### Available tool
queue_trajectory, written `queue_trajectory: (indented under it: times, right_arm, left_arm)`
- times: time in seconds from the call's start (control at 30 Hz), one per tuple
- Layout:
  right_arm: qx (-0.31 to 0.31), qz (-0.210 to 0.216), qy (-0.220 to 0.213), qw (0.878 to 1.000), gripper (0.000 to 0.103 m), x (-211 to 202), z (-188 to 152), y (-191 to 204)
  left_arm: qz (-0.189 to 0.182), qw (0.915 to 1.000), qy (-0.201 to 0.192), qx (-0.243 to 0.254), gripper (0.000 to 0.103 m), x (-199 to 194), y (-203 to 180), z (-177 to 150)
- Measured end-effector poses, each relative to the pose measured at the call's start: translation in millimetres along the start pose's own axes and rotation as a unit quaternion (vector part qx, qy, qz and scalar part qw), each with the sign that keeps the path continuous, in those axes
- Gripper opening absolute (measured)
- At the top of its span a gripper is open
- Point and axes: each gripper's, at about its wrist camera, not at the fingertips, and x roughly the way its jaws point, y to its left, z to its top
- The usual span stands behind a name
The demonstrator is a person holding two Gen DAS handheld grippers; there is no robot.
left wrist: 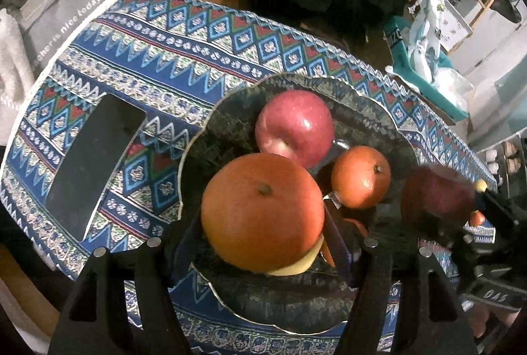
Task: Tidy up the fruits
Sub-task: 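Release the orange into the bowl from left tool while right tool releases the apple, then withdraw both tools from the bowl toward the yellow pear and small orange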
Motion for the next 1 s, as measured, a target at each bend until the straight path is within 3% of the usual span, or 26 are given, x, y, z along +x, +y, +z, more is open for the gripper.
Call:
queue_trajectory:
  times: [0.1,0.3,0.43,1.0]
  right_arm:
    - [-0.004,-0.001,0.011,1.0,0.075,6,-4,1]
    - [-0.011,0.001,0.032,0.999,0.075,15,-10,3]
    - [-0.02,0.016,0.021,0.999,0.075,10,-9,8]
    - [0.016,-0.013,-0.038,0.999,0.075,-38,-2,-17]
  left_arm:
    - [0.011,0.9999,-0.008,-0.003,0.072,-6,3,1]
    - [-0.001,0.9999,-0.015,0.003,0.072,-12,-2,2]
    - [-0.003,0.9998,-0.014,0.016,0.072,-13,-9,0]
    - [-0.013,0.9987,-0.032,0.037,0.077,-37,-27,-5]
